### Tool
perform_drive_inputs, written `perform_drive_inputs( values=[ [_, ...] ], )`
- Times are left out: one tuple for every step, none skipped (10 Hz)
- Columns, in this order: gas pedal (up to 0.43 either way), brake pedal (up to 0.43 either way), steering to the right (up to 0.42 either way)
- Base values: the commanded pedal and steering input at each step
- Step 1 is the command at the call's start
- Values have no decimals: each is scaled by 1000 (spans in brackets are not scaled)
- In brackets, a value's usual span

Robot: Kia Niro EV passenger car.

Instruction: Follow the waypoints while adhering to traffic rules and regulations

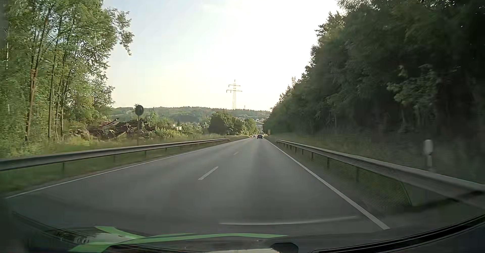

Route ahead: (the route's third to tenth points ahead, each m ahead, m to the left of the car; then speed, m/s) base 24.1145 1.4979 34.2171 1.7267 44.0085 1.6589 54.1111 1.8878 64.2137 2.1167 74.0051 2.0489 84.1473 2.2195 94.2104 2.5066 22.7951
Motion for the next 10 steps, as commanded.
perform_drive_inputs(
  values=[
    [157,0,2],
    [157,0,3],
    [169,0,2],
    [169,0,1],
    [169,0,0],
    [177,0,0],
    [189,0,0],
    [189,0,0],
    [189,0,0],
    [169,0,0]
  ],
)
